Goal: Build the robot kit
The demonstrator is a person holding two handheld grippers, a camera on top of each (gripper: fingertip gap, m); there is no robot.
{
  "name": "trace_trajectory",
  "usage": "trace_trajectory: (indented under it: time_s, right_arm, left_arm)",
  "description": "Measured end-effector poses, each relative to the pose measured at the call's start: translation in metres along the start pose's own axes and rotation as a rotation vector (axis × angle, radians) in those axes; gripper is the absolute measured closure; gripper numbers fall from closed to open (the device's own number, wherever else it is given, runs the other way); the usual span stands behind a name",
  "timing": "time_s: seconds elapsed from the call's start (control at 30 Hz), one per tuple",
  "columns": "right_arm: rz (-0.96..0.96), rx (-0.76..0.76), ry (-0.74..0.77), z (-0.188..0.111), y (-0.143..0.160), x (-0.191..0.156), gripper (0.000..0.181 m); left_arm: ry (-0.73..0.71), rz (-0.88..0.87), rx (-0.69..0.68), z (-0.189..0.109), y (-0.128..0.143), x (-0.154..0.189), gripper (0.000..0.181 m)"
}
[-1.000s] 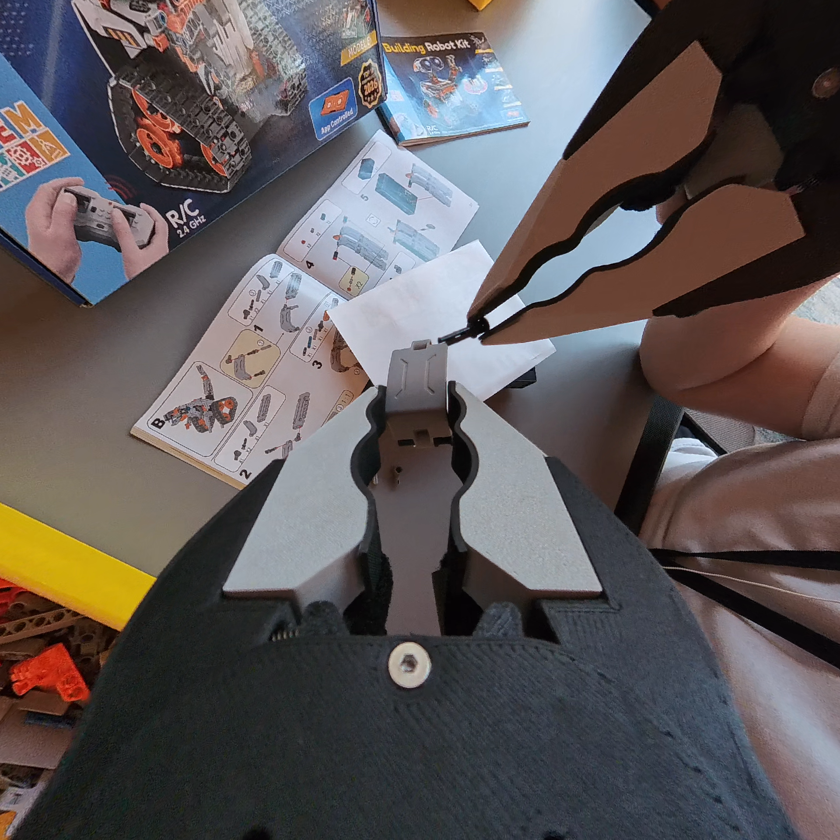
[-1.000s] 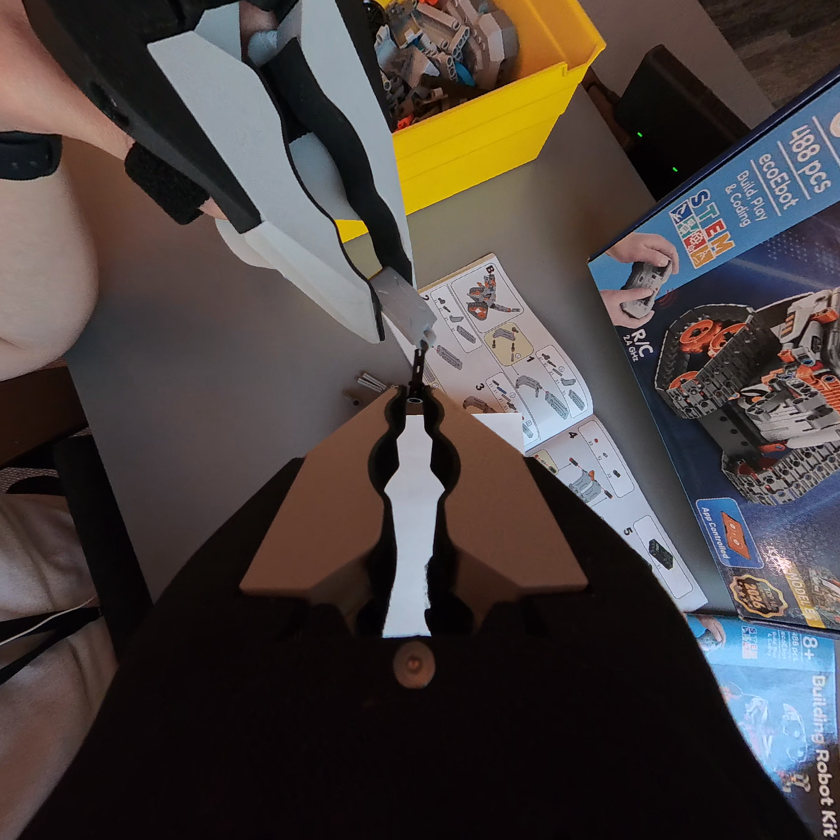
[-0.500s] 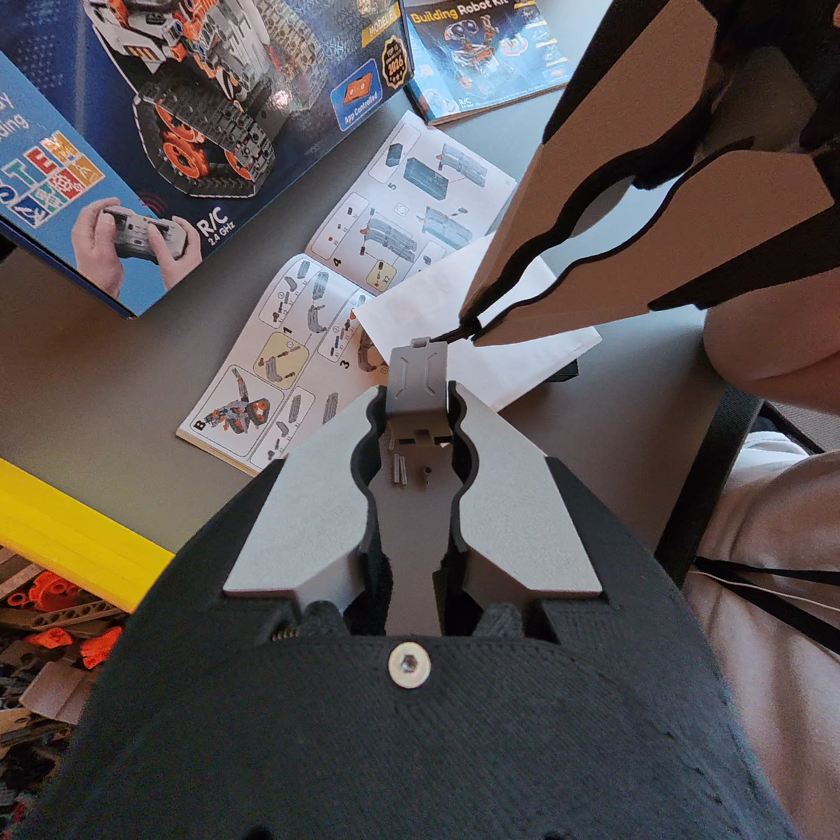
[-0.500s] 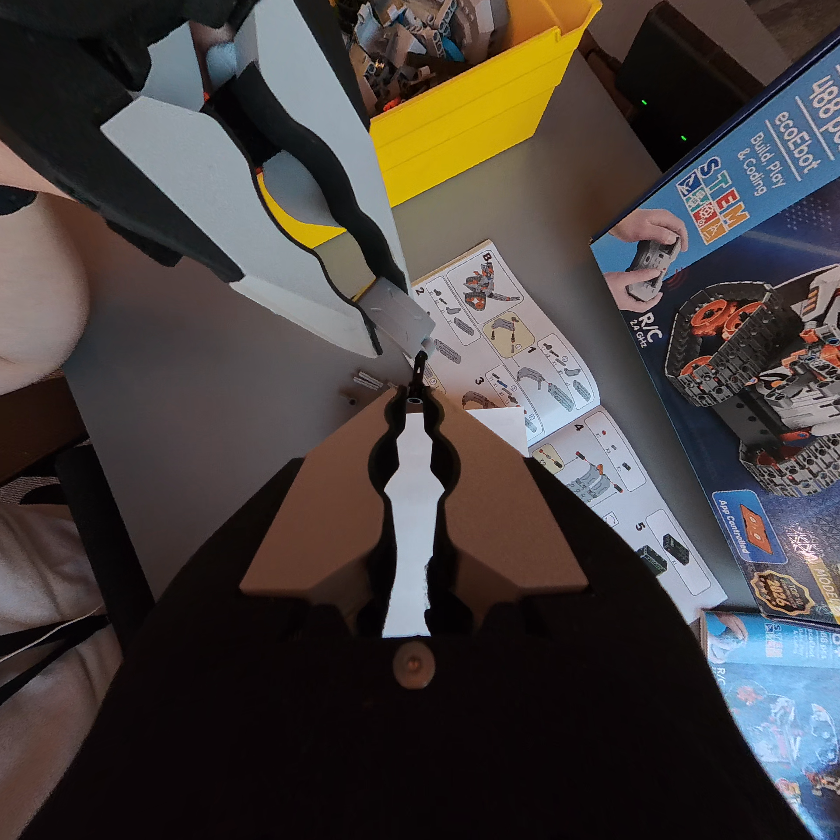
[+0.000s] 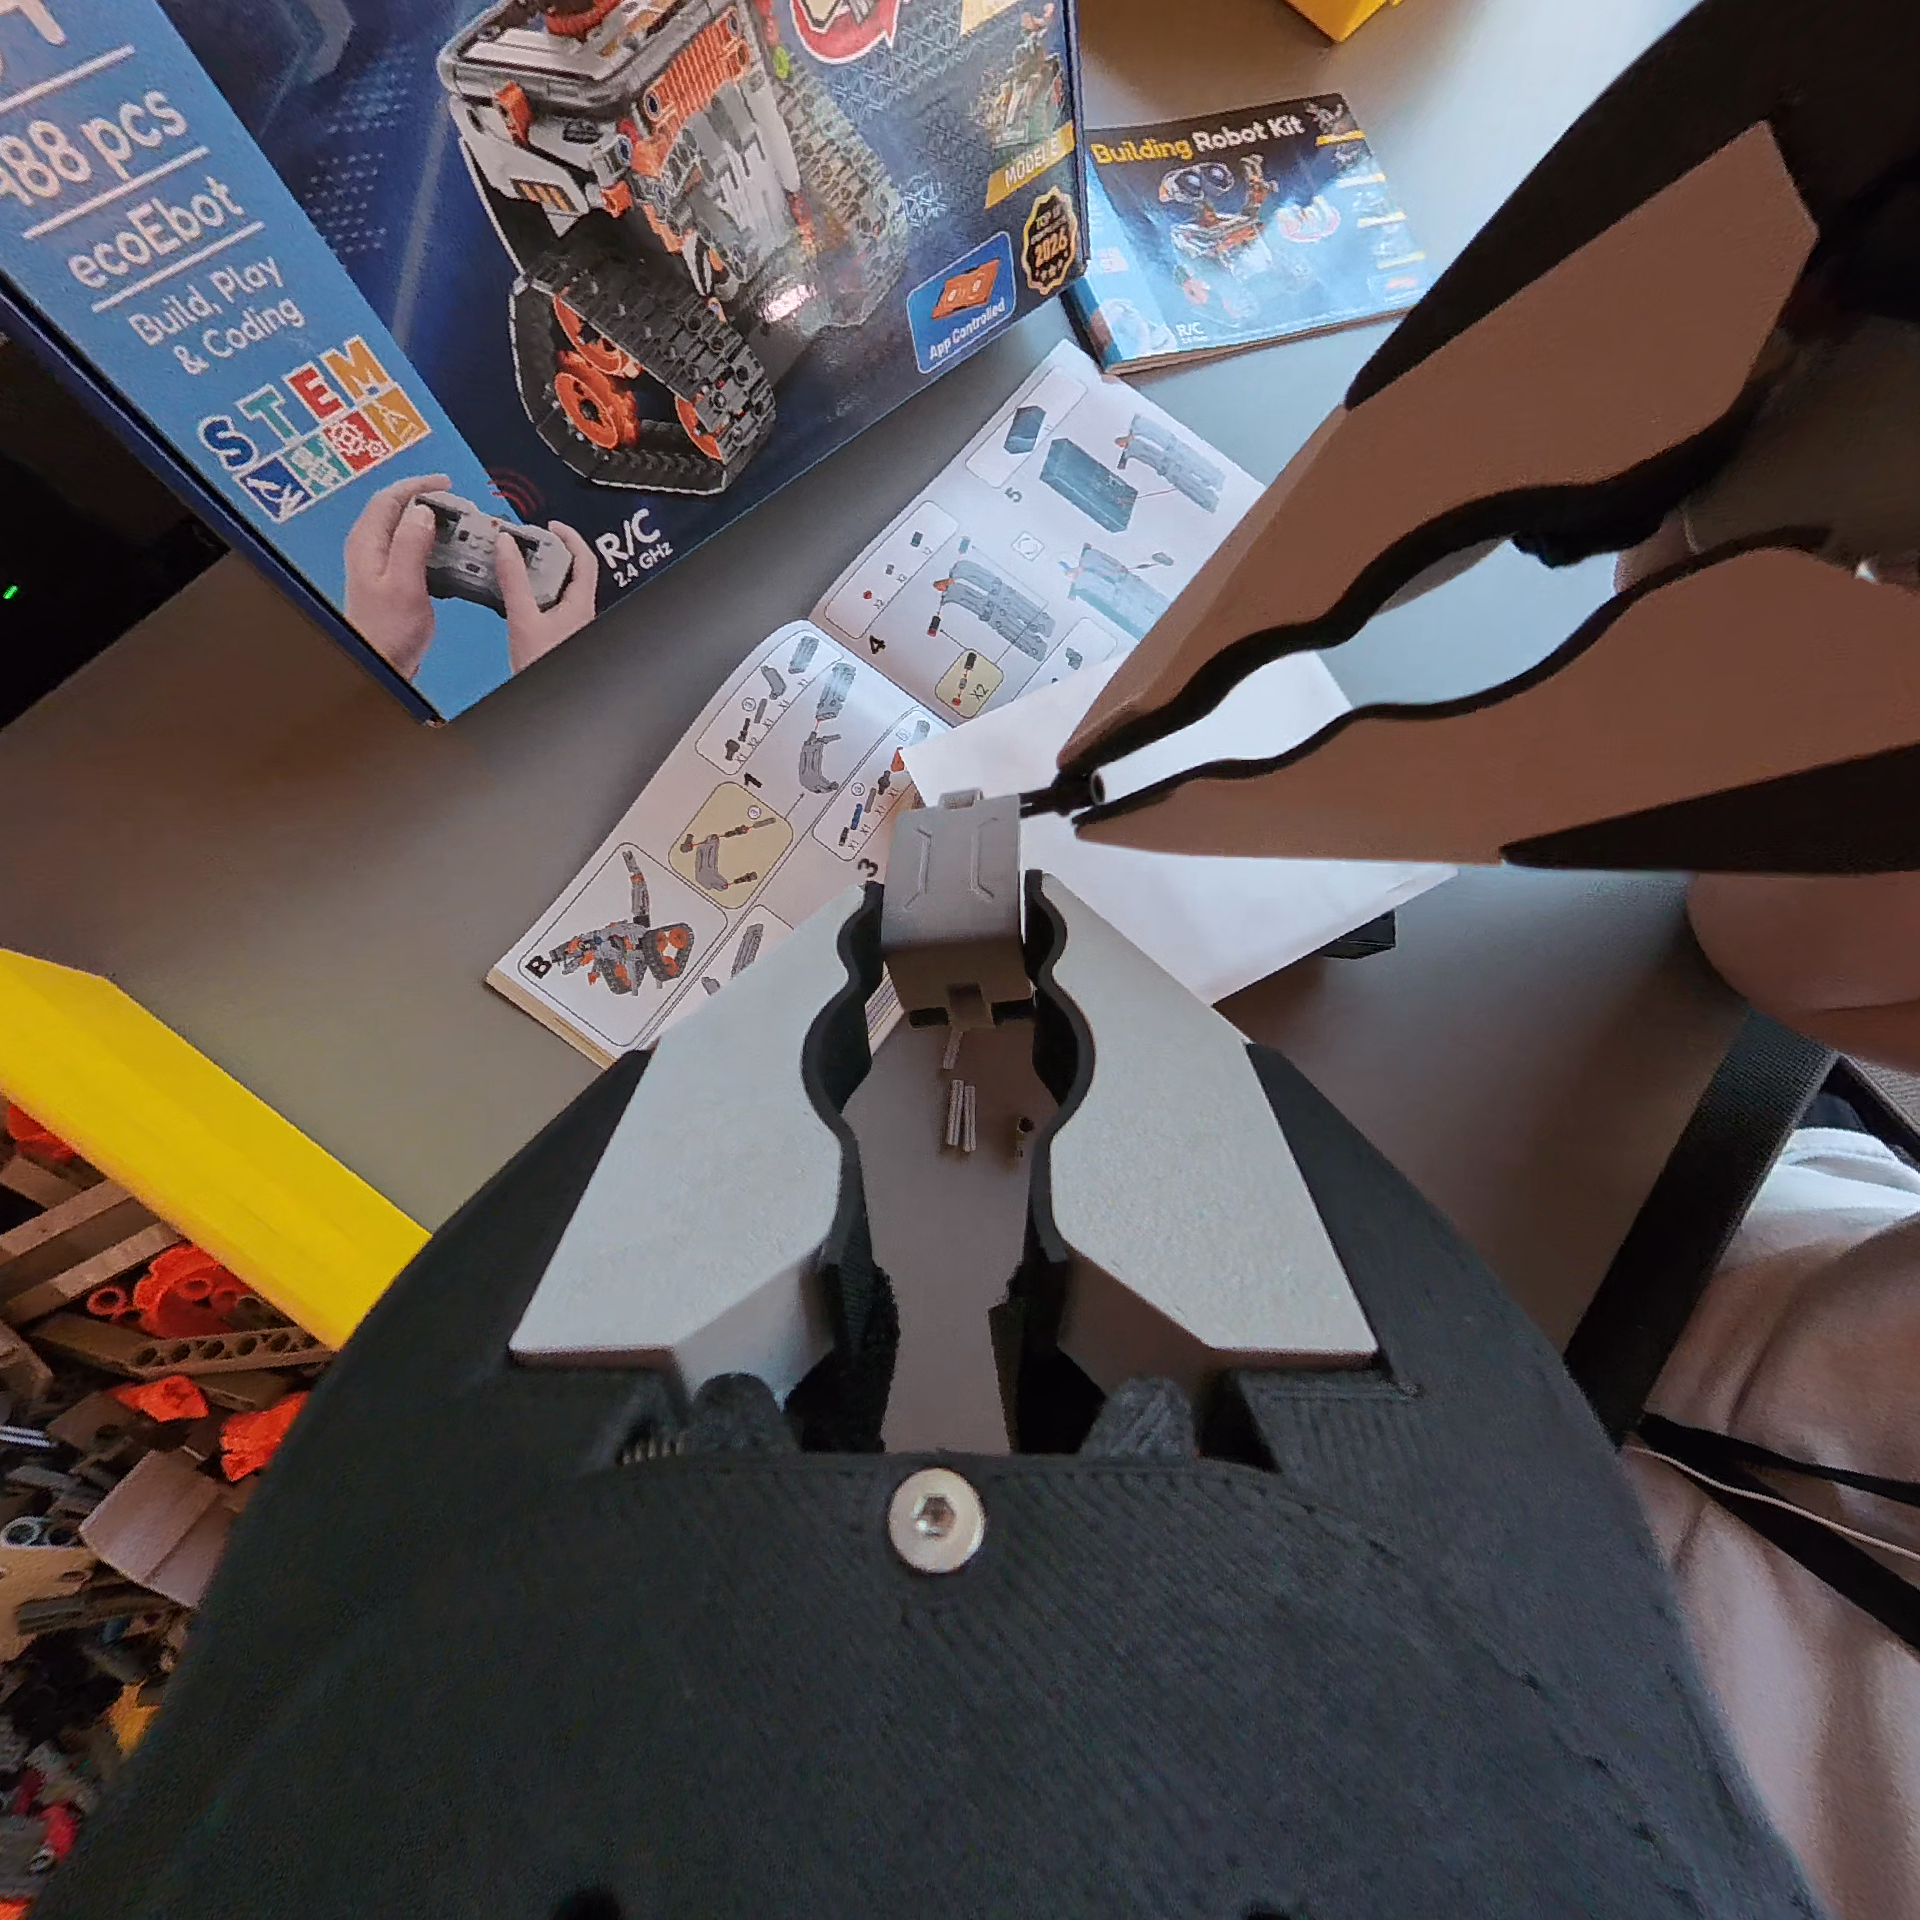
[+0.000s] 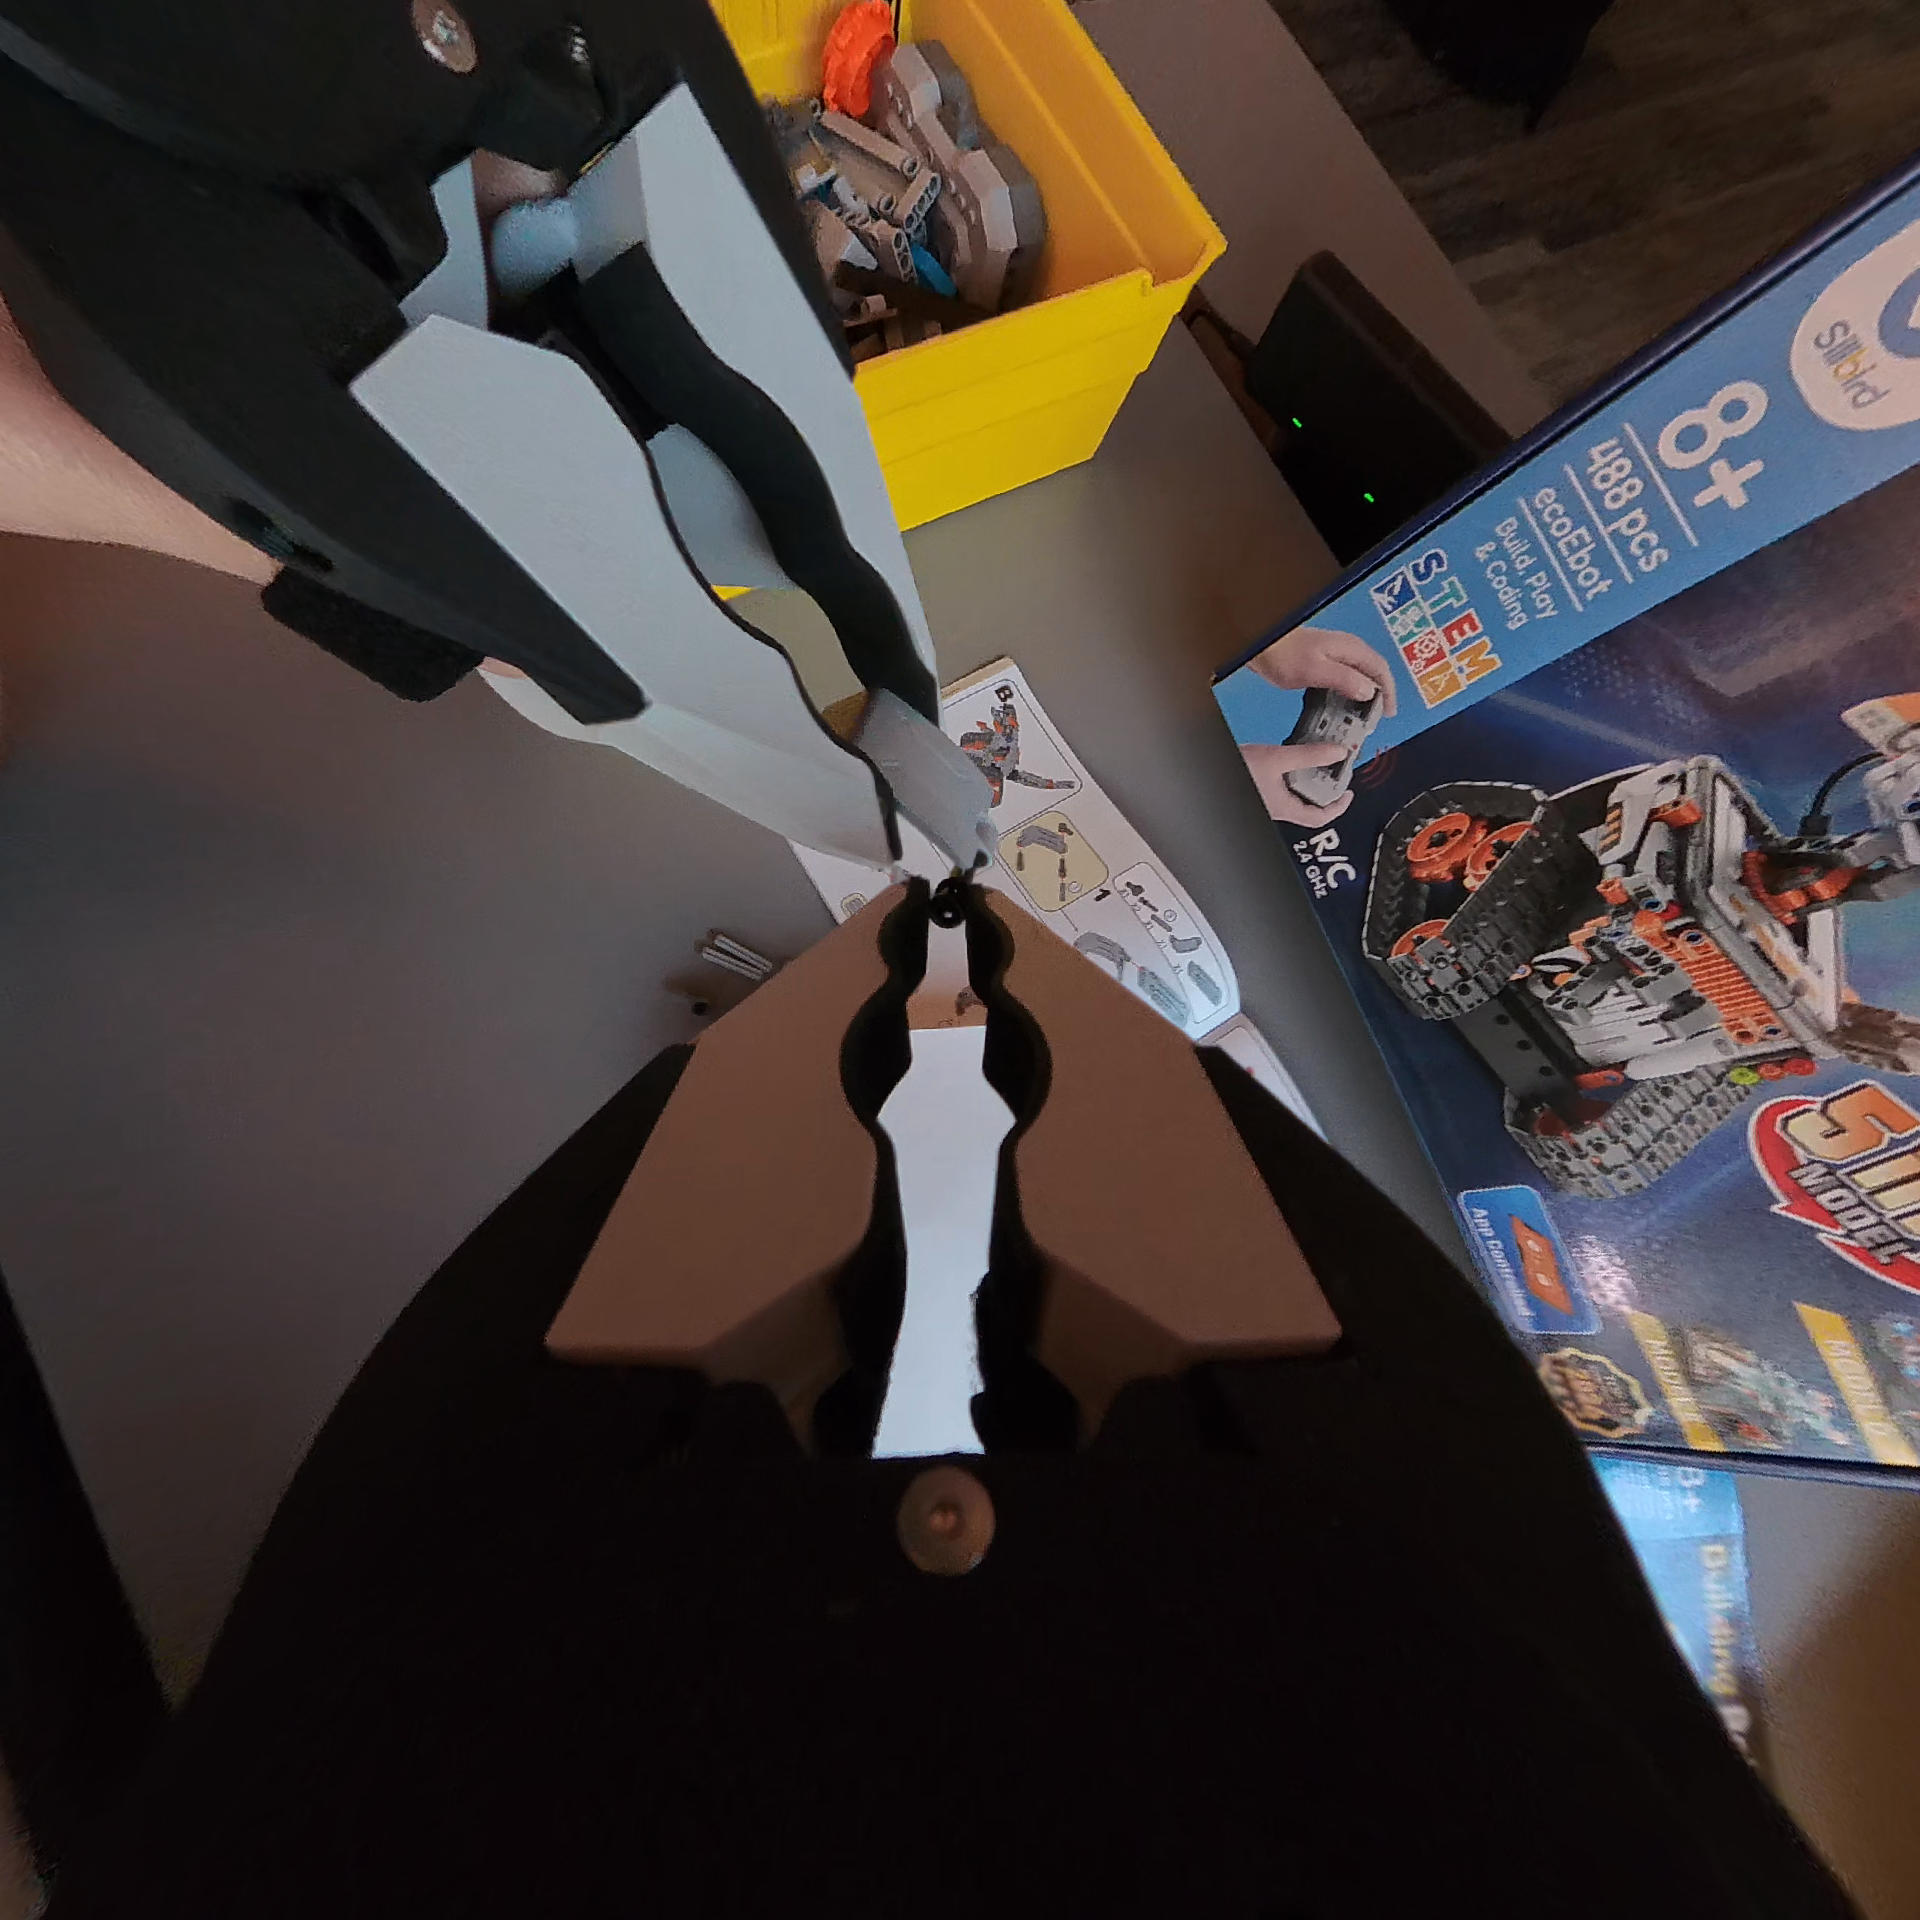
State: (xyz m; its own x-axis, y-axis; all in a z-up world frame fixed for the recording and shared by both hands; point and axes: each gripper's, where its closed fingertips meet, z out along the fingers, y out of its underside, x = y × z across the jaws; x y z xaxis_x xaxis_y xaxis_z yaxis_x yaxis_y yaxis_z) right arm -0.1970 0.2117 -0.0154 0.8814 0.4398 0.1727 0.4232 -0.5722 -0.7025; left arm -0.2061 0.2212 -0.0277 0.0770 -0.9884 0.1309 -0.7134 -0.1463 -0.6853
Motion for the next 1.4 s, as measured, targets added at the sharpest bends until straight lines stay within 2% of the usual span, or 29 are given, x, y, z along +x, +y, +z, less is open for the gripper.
trace_trajectory:
  time_s: [0.2,0.9,1.4]
  right_arm:
    - [-0.078,-0.004,0.037,0.0,-0.001,0.0,0.176]
    - [-0.151,0.281,0.051,-0.035,-0.038,0.009,0.176]
    - [-0.041,0.412,-0.096,-0.049,-0.043,0.018,0.176]
  left_arm:
    - [0.024,-0.016,0.013,0.0,-0.002,0.002,0.156]
    - [0.336,-0.19,0.266,-0.025,-0.035,0.013,0.156]
    - [0.559,-0.337,0.361,-0.028,-0.048,0.015,0.156]
